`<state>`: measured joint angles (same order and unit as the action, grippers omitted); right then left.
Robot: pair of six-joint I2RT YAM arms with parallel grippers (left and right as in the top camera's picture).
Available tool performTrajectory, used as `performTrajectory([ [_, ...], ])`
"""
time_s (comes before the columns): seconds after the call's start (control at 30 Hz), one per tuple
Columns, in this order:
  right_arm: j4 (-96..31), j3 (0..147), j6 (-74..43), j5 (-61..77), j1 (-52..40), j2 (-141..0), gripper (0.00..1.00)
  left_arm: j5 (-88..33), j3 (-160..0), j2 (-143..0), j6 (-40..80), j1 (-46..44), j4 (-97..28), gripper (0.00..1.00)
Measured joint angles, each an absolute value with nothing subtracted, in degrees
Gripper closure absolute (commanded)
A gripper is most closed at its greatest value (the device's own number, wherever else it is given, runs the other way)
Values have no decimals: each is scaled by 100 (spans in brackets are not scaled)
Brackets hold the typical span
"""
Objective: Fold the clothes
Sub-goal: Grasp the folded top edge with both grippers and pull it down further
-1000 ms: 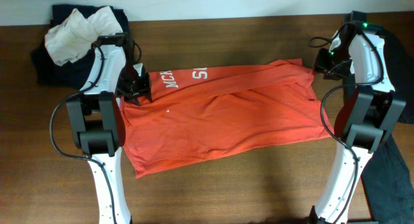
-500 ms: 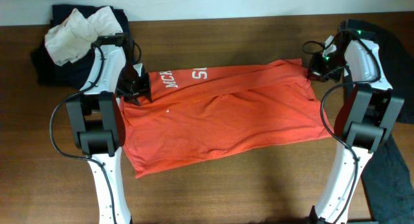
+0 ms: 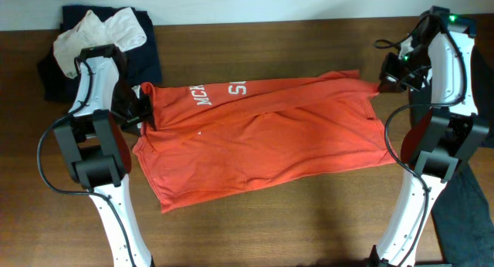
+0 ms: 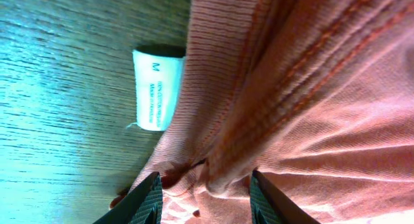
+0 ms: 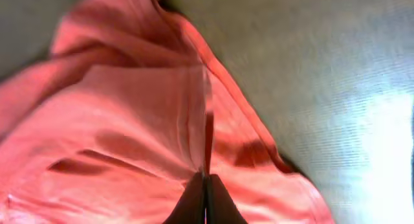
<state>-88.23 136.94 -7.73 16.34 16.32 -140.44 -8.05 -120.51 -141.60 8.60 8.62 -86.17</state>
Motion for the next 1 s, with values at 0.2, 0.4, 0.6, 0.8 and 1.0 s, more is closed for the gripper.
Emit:
performTrajectory([
  [0.2, -9583, 13699, -1039, 252, 1632, -14044, 96, -805, -12053, -14160, 860, 871, -8619, 57],
  [0.4, -9708, 13699, -1378, -475, 1636, -14044, 15, -716, -12051, -14160, 858, 882, -8659, 57],
  [0.6, -9692, 13699, -1372, -364, 1636, -14044, 26, -659, -12527, -14167, 838, 888, -9286, 71],
  [0.8, -9341, 13703, -1354, 781, 1538, -14044, 86, -1234, -13681, -14151, 561, 670, -9531, 100],
  [1.0, -8534, 13491, -1352, 1024, 819, -14044, 88, -1568, -12669, -14153, 467, -373, -8488, 99],
])
